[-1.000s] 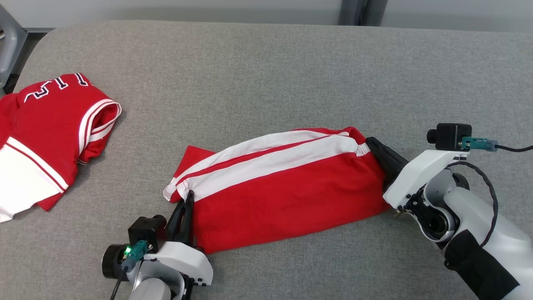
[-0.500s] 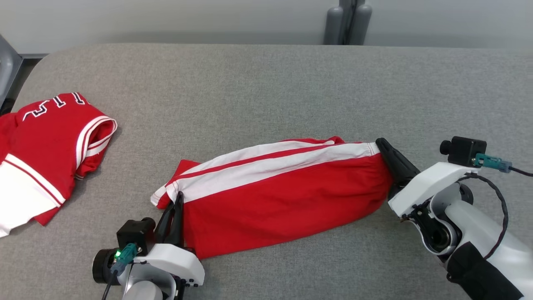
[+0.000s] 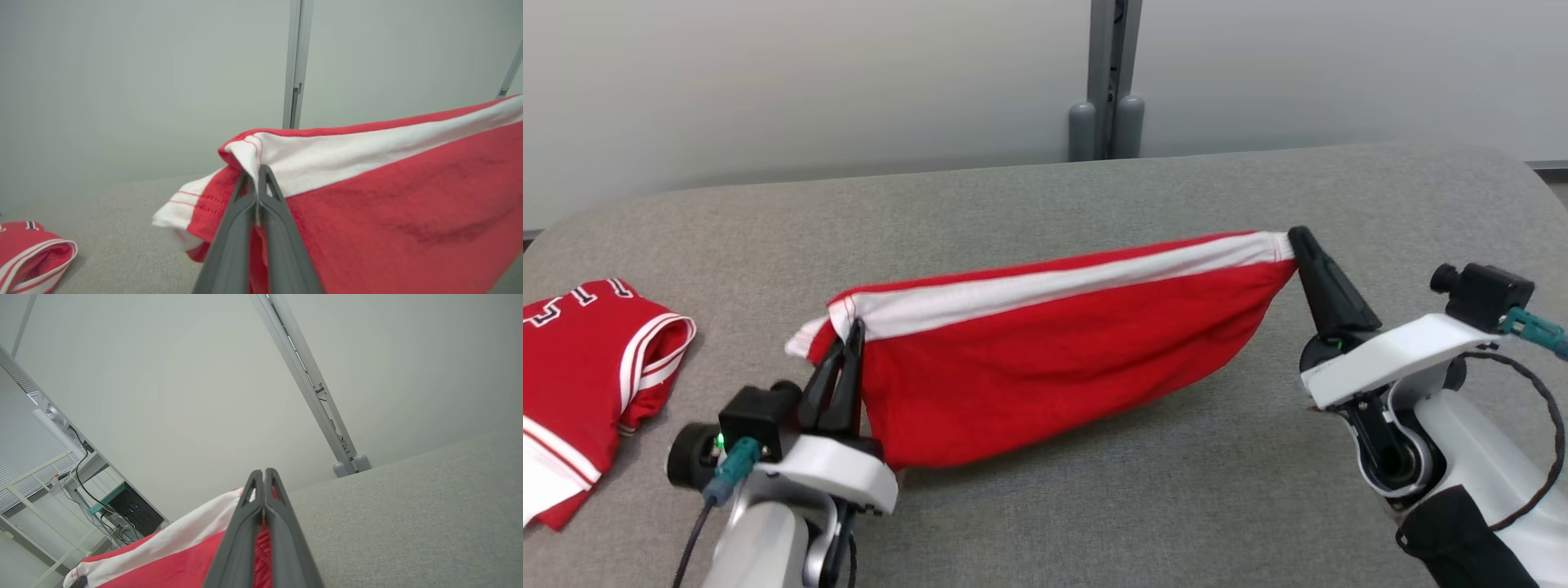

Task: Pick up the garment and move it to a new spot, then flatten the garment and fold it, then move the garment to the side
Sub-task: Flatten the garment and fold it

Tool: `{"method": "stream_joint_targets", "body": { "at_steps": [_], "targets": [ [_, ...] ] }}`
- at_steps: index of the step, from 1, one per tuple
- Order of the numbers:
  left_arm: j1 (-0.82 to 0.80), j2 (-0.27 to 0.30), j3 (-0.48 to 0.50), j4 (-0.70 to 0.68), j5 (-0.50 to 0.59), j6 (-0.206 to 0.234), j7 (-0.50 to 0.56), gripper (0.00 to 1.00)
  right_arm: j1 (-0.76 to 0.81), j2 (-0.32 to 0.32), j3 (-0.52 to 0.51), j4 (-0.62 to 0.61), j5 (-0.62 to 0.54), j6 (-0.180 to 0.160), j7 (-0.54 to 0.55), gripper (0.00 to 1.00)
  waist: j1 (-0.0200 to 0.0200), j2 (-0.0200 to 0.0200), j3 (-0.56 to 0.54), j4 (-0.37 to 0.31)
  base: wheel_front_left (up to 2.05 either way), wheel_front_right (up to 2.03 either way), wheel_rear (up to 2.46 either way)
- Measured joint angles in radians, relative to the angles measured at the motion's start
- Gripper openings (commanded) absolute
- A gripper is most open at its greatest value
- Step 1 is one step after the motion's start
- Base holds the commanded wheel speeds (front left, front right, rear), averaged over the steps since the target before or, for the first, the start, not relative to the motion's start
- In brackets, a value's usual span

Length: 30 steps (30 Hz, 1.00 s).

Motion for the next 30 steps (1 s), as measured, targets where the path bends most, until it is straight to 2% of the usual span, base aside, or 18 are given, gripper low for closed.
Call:
{"method": "stream_joint_targets", "body": {
  "at_steps": [5, 6, 9, 15, 20, 26, 30],
  "targets": [
    [-0.152, 0.056, -0.002, -0.001, 0.051, -0.057, 0.0, 0.0, -0.026, 0.021, -0.108, -0.104, -0.093, 0.0, 0.0, 0.0, 0.0, 0.0, -0.016, -0.043, 0.0, 0.0, 0.0],
    [-0.231, 0.074, -0.007, 0.017, 0.055, -0.07, 0.0, 0.0, -0.062, 0.02, -0.131, -0.133, -0.116, 0.0, 0.0, 0.0, 0.0, 0.0, -0.009, -0.052, 0.0, 0.0, 0.0],
    [-0.334, 0.103, -0.016, 0.03, 0.067, -0.084, 0.0, 0.0, -0.108, 0.021, -0.15, -0.152, -0.137, 0.0, 0.0, 0.0, 0.0, 0.0, 0.011, -0.059, 0.0, 0.0, 0.0],
    [-0.415, 0.084, -0.039, 0.075, 0.06, -0.095, 0.0, 0.0, -0.147, 0.026, -0.178, -0.167, -0.159, 0.0, 0.0, 0.0, 0.0, 0.0, 0.056, -0.063, 0.0, 0.0, 0.0],
    [-0.38, 0.049, -0.041, 0.107, 0.041, -0.096, 0.0, 0.0, -0.115, 0.039, -0.168, -0.158, -0.198, 0.0, 0.0, 0.0, 0.0, 0.0, 0.083, -0.062, 0.0, 0.0, 0.0],
    [-0.183, 0.005, -0.051, 0.183, 0.007, -0.096, 0.0, 0.0, 0.048, 0.062, -0.132, -0.085, -0.252, 0.0, 0.0, 0.0, 0.0, 0.0, 0.104, -0.057, 0.0, 0.0, 0.0],
    [-0.07, -0.004, -0.072, 0.219, -0.016, -0.096, 0.0, 0.0, 0.151, 0.081, -0.124, -0.051, -0.272, 0.0, 0.0, 0.0, 0.0, 0.0, 0.103, -0.048, 0.0, 0.0, 0.0]
  ]
}}
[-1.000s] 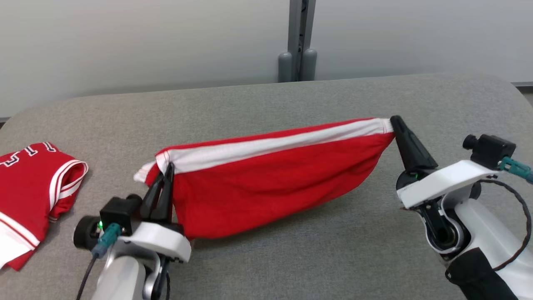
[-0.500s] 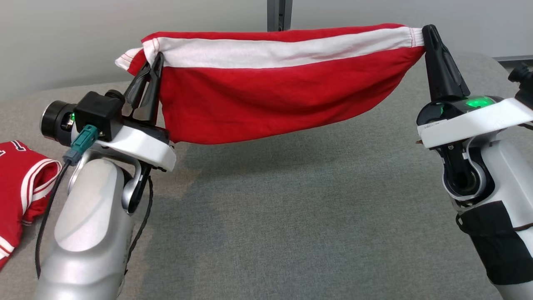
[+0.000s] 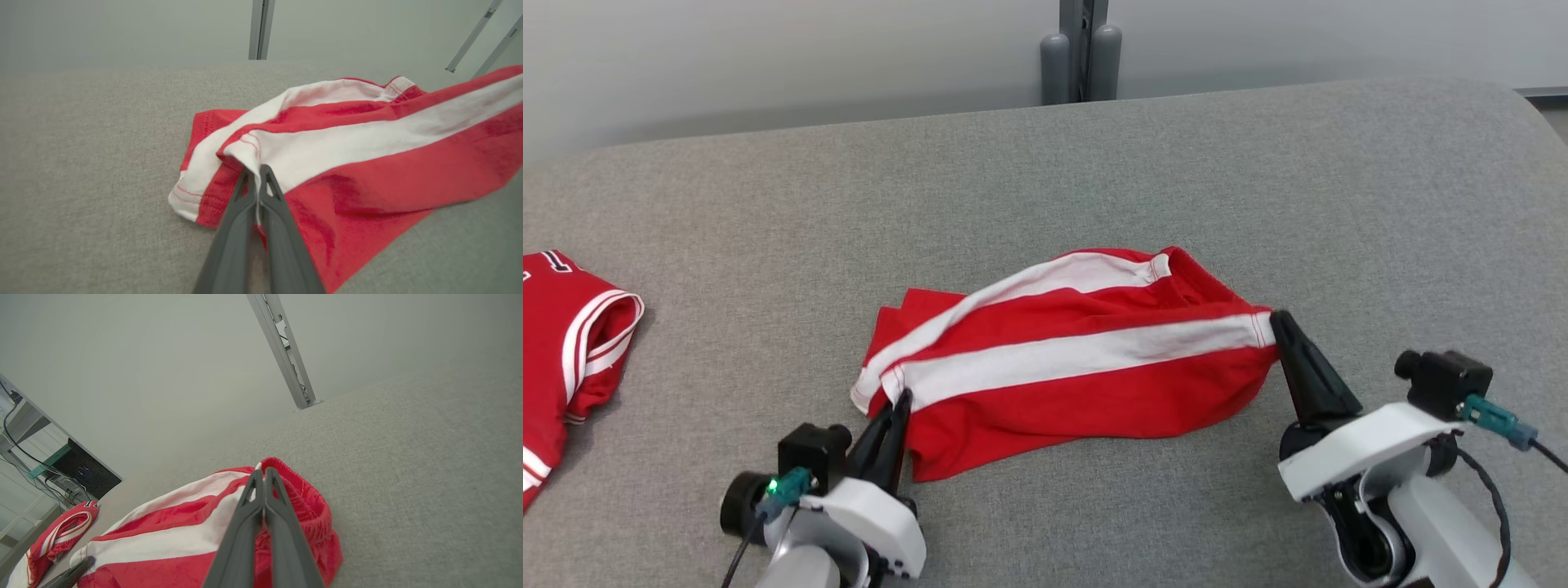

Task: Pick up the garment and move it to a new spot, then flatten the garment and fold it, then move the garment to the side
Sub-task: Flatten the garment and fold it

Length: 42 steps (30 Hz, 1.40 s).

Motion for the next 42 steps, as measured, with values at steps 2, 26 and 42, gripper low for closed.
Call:
{"method": "stream_joint_targets", "body": {
  "at_steps": [2, 26, 42],
  "targets": [
    [0.044, -0.001, -0.015, 0.011, -0.017, -0.002, 0.0, 0.0, 0.045, 0.006, -0.006, 0.008, -0.009, 0.0, 0.0, 0.0, 0.0, 0.0, -0.005, 0.004, 0.0, 0.0, 0.0],
    [0.245, -0.003, -0.007, -0.106, -0.08, 0.108, 0.0, 1.0, 0.285, 0.103, -0.266, -0.004, -0.328, 0.0, 0.0, 1.0, 0.0, 0.0, -0.148, 0.007, 0.0, 0.0, 0.0],
    [0.154, -0.003, -0.09, -0.044, -0.206, 0.087, 0.0, 1.0, 0.235, 0.118, -0.206, -0.011, -0.399, 0.0, 0.0, 1.0, 0.0, 0.0, -0.083, 0.01, 0.0, 0.0, 0.0]
  ]
}}
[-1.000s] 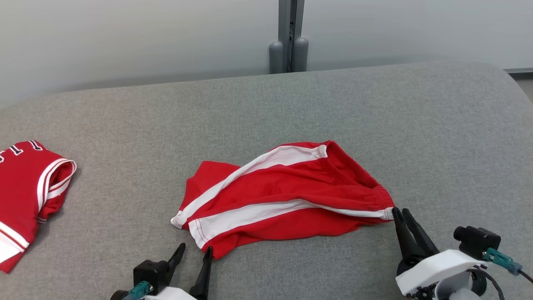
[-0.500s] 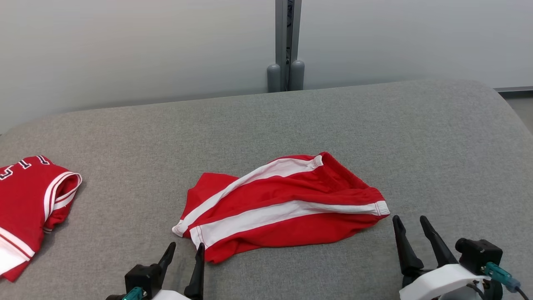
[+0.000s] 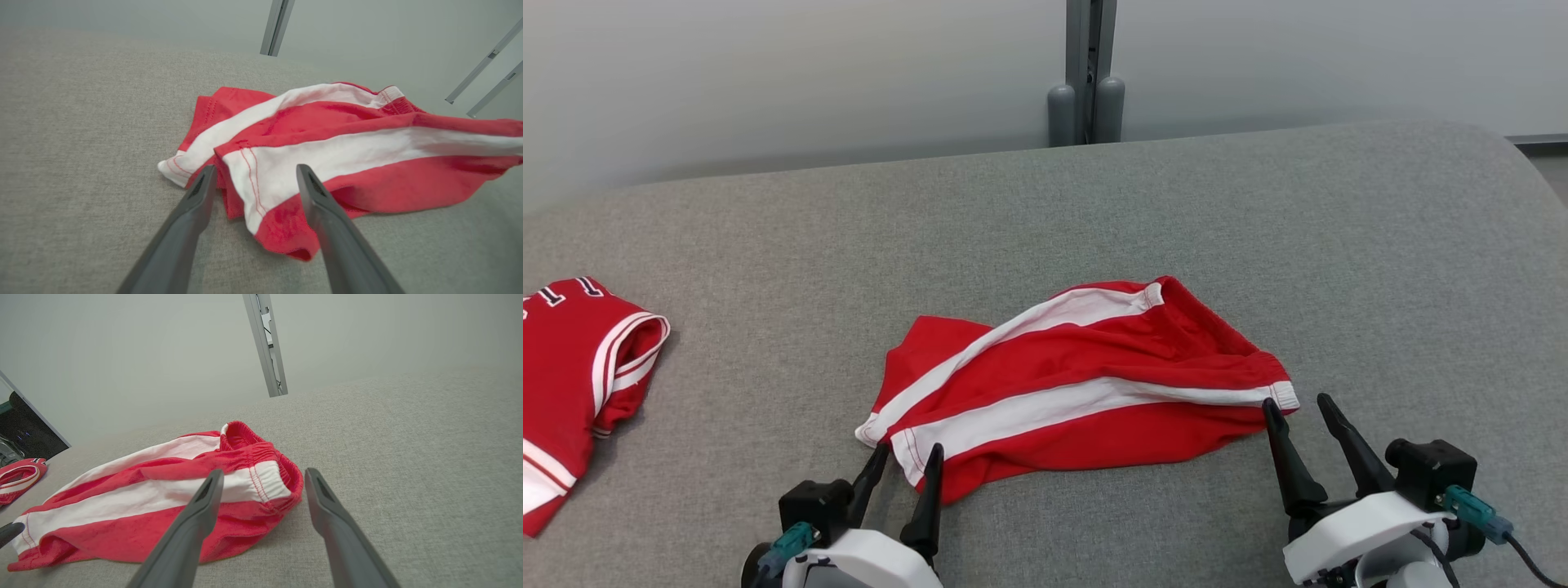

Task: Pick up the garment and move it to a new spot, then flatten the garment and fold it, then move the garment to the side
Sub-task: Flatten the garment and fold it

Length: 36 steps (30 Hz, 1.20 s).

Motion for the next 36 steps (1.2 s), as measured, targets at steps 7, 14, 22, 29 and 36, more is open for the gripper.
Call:
{"method": "stream_joint_targets", "body": {
  "at_steps": [7, 14, 22, 29, 36],
  "targets": [
    [-0.034, 0.0, -0.01, 0.002, -0.026, 0.002, 0.0, 0.65, -0.028, -0.008, 0.012, 0.012, -0.022, 0.0, 0.0, 1.0, 0.0, 0.0, 0.037, -0.004, 0.0, 0.0, 0.0],
    [-0.034, 0.0, -0.026, -0.008, -0.034, 0.001, 0.0, 0.0, -0.037, -0.01, 0.018, 0.015, -0.028, 0.0, 0.0, 1.0, 0.0, -0.0001, 0.053, -0.001, 0.0, 0.0, 0.0],
    [-0.035, 0.0, -0.025, -0.014, -0.024, 0.002, 0.0, 0.0, -0.053, -0.017, 0.038, 0.018, -0.044, 0.0, 0.0, 1.0, 0.0, 0.0, 0.057, 0.007, 0.0, 0.0, 0.0],
    [-0.035, 0.0, -0.024, -0.025, -0.022, 0.004, 0.0, 0.0, -0.076, -0.022, 0.06, 0.055, -0.007, 0.0, 0.0, 0.0, 0.0, 0.0, 0.069, 0.017, 0.0, 0.0, 0.0],
    [-0.042, 0.0, 0.015, -0.097, 0.008, 0.0, 0.0, 0.0, -0.086, -0.023, 0.041, -0.016, 0.051, 0.0, 0.0, 0.0, 0.0, 0.0, 0.04, 0.021, 0.0, 0.0, 0.0]
  ]
}}
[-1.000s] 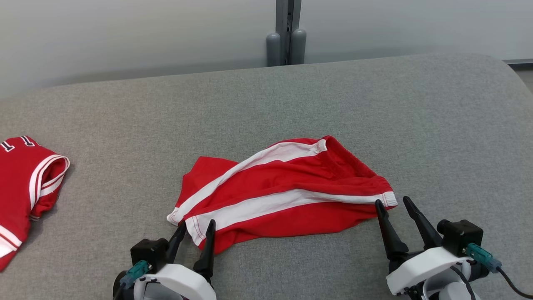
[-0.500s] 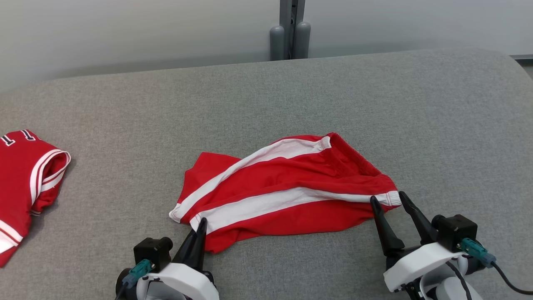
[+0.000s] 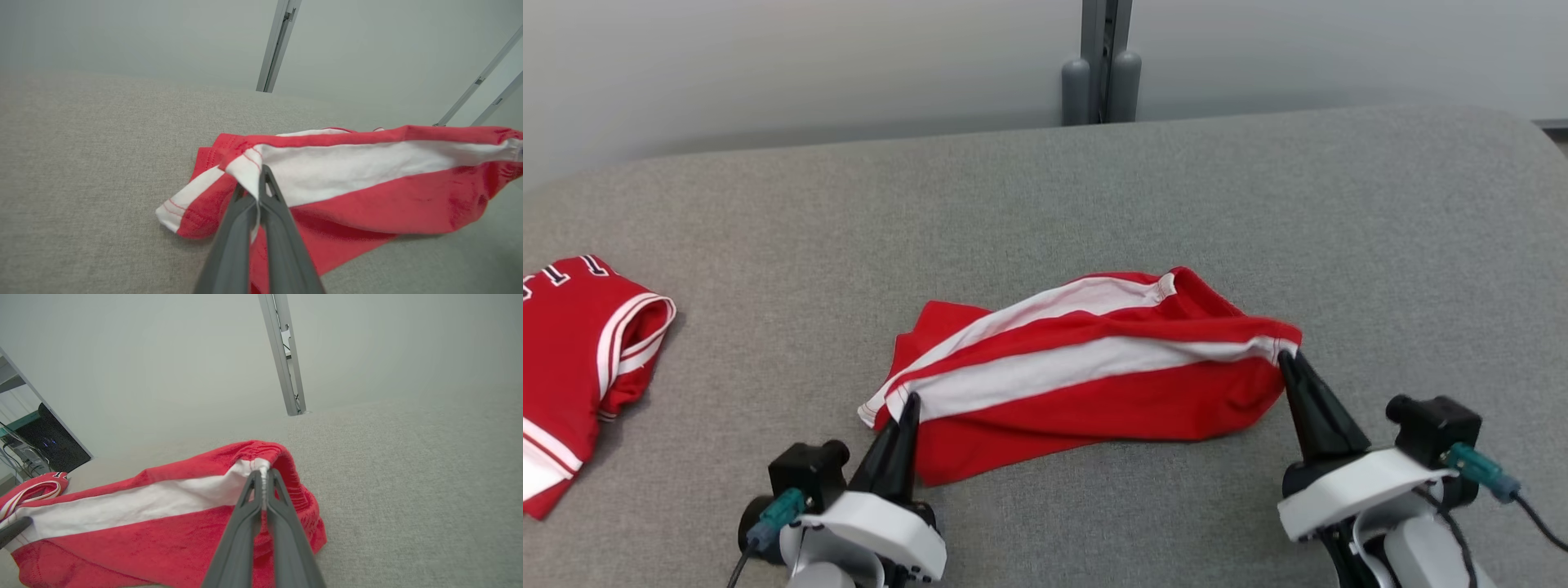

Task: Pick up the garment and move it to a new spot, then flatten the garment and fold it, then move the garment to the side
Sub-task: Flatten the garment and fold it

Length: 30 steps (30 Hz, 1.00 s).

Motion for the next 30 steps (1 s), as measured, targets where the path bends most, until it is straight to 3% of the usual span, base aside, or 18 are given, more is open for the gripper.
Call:
{"method": "stream_joint_targets", "body": {
  "at_steps": [7, 14, 22, 25, 30],
  "targets": [
    [-0.098, 0.009, 0.056, -0.101, 0.112, -0.04, 0.0, 0.0, -0.058, -0.002, -0.024, -0.139, 0.048, 0.0, 0.0, 0.0, 0.0, 0.0, -0.068, 0.005, 0.0, 0.0, 0.0],
    [-0.362, 0.114, 0.096, -0.155, 0.172, -0.074, 0.003, 0.0, -0.224, -0.061, -0.022, -0.23, 0.098, 0.0, 0.0, 0.0, 0.0, 0.0, -0.086, 0.01, 0.0, 0.0, 0.0],
    [-0.718, 0.142, 0.081, -0.091, 0.218, -0.077, 0.062, 0.0, -0.591, -0.159, 0.036, -0.15, 0.118, 0.0, 0.0, 0.0, 0.0, 0.0, 0.085, 0.016, 0.0, 0.0, 0.0],
    [-0.877, 0.144, 0.074, -0.027, 0.257, -0.062, 0.05, 0.0, -0.77, -0.178, 0.052, -0.095, 0.095, 0.0, 0.0, 0.0, 0.0, -0.0001, 0.174, 0.02, 0.0, 0.0, 0.0],
    [-1.144, 0.154, 0.062, 0.071, 0.333, -0.015, 0.014, 0.0, -1.019, -0.192, -0.009, -0.031, 0.002, 0.0, 0.0, 0.0, 0.0, 0.0, 0.312, 0.031, 0.0, 0.0, 0.0]
  ]
}}
